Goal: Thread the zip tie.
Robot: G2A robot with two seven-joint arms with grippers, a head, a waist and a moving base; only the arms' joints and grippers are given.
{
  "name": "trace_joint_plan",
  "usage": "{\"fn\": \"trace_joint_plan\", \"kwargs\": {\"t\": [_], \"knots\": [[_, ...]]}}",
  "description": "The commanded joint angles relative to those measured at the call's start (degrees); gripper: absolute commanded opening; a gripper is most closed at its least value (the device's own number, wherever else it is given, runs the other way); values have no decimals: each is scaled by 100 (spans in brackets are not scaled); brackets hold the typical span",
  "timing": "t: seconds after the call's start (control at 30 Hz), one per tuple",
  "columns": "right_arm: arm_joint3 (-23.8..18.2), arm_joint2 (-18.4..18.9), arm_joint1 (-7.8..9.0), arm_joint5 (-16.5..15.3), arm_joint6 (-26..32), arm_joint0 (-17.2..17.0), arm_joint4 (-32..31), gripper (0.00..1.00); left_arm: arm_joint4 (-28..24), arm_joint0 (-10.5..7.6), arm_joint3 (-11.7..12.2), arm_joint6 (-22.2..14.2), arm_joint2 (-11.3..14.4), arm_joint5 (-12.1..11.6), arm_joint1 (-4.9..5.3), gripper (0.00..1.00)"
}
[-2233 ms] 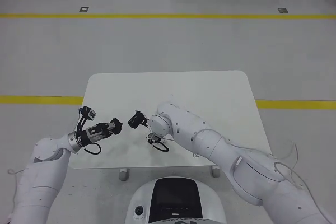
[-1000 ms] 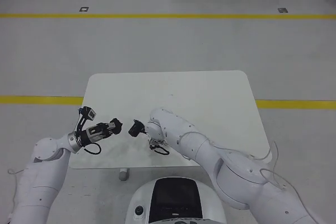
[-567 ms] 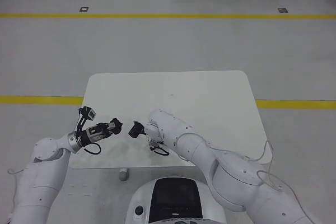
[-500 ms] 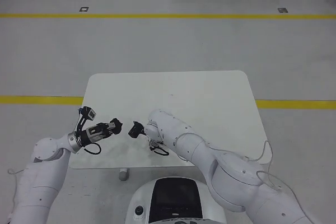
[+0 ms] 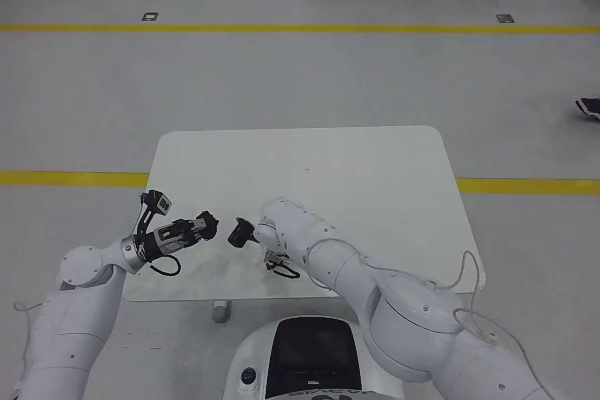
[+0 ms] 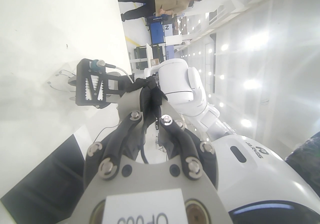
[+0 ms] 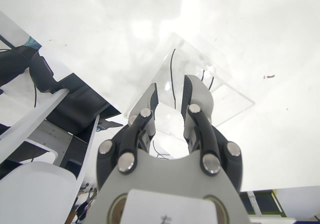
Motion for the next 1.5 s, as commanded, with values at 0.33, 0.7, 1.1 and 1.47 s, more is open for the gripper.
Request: {"fn": "trace_joint_plan", "kwargs": {"t": [0.33,0.7,1.1,1.47], "knots": [[108,-42,-99,181,-104,-57,-162,13,0,0,0,0,0,0,0,0],[63,-88,-92,299,-150,-110,-195,0,0,0,0,0,0,0,0,0],[55,-48,-93,387,-143,-5,-154,0,0,0,0,0,0,0,0,0],[-33,12,-95,490,-29,101,-215,0,0,0,0,0,0,0,0,0]]}}
